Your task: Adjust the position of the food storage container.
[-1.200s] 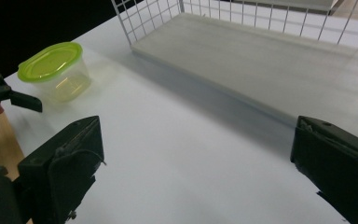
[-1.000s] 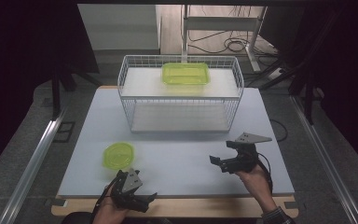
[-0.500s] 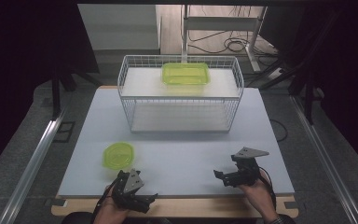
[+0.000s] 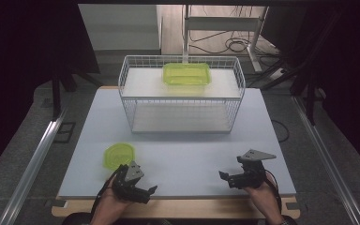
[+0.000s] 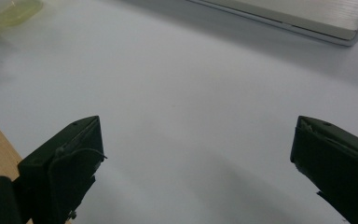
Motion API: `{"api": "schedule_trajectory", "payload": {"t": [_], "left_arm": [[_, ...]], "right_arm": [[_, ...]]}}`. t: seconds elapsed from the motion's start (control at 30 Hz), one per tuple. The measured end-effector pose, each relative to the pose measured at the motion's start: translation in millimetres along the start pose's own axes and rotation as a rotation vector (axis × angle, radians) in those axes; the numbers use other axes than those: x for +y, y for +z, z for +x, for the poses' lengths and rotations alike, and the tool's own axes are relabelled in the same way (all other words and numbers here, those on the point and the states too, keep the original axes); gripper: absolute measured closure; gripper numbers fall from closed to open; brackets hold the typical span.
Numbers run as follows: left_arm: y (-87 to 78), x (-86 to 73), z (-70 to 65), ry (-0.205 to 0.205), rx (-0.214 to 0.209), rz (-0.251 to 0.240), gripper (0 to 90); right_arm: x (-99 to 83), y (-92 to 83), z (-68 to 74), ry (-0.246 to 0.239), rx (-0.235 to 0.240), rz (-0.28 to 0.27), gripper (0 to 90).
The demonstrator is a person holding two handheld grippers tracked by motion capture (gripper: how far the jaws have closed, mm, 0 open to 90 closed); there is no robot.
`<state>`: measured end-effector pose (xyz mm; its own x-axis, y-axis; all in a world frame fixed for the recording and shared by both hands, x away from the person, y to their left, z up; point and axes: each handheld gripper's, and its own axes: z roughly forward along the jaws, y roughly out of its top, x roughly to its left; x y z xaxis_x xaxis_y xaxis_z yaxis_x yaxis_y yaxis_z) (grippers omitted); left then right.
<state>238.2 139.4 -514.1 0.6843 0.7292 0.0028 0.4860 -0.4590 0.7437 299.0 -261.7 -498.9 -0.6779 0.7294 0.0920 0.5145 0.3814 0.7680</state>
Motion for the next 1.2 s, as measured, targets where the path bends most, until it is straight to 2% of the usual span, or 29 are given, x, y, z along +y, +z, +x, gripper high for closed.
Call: {"api": "schedule_trajectory", "payload": {"t": [0.1, 0.23, 0.4, 0.47, 0.53, 0.63, 0.73, 0.83, 0.93, 1.03, 1.2], "left_arm": [[-4.7, 7.5, 5.9, -0.015, -0.021, -0.029, 20.5], [-4.7, 13.8, 19.5, -0.031, -0.029, -0.028, 44.8], [-6.1, 24.7, 39.7, -0.017, -0.028, -0.038, 73.8], [-8.5, 28.3, 48.3, -0.015, -0.007, -0.03, 84.5], [-12.9, 29.5, 58.7, -0.037, 0.022, -0.039, 89.9], [-21.7, 27.0, 75.1, -0.068, 0.078, -0.048, 90.0], [-33.0, 19.4, 91.4, -0.13, 0.12, -0.074, 90.0], [-44.0, 8.2, 107.4, -0.185, 0.184, -0.077, 90.0], [-51.0, -4.9, 121.3, -0.243, 0.222, -0.075, 90.0], [-51.3, -15.2, 127.3, -0.267, 0.258, -0.056, 90.0], [-47.6, -27.3, 131.1, -0.271, 0.311, -0.001, 90.0]], "right_arm": [[0.0, 1.8, 0.4, -0.004, 0.002, 0.003, 2.6], [-0.3, 4.1, 0.6, -0.001, 0.005, 0.008, 2.8], [0.0, 3.6, 0.6, -0.004, -0.005, 0.004, 3.2], [-0.1, 3.8, -0.2, 0.001, -0.012, 0.0, 3.6], [-0.3, 3.8, -1.0, 0.01, -0.009, -0.005, 3.9], [-0.6, 4.1, -1.8, 0.015, -0.005, -0.006, 4.0], [-0.6, 5.2, -1.9, 0.015, 0.0, -0.004, 4.4], [-0.7, 7.2, -0.8, 0.011, 0.005, 0.007, 4.6], [-0.7, 8.7, 0.4, 0.003, 0.008, 0.011, 4.8], [-0.9, 9.3, 0.3, 0.003, 0.008, 0.015, 4.9], [-1.5, 9.7, 0.4, 0.003, 0.008, 0.022, 4.9]]}}
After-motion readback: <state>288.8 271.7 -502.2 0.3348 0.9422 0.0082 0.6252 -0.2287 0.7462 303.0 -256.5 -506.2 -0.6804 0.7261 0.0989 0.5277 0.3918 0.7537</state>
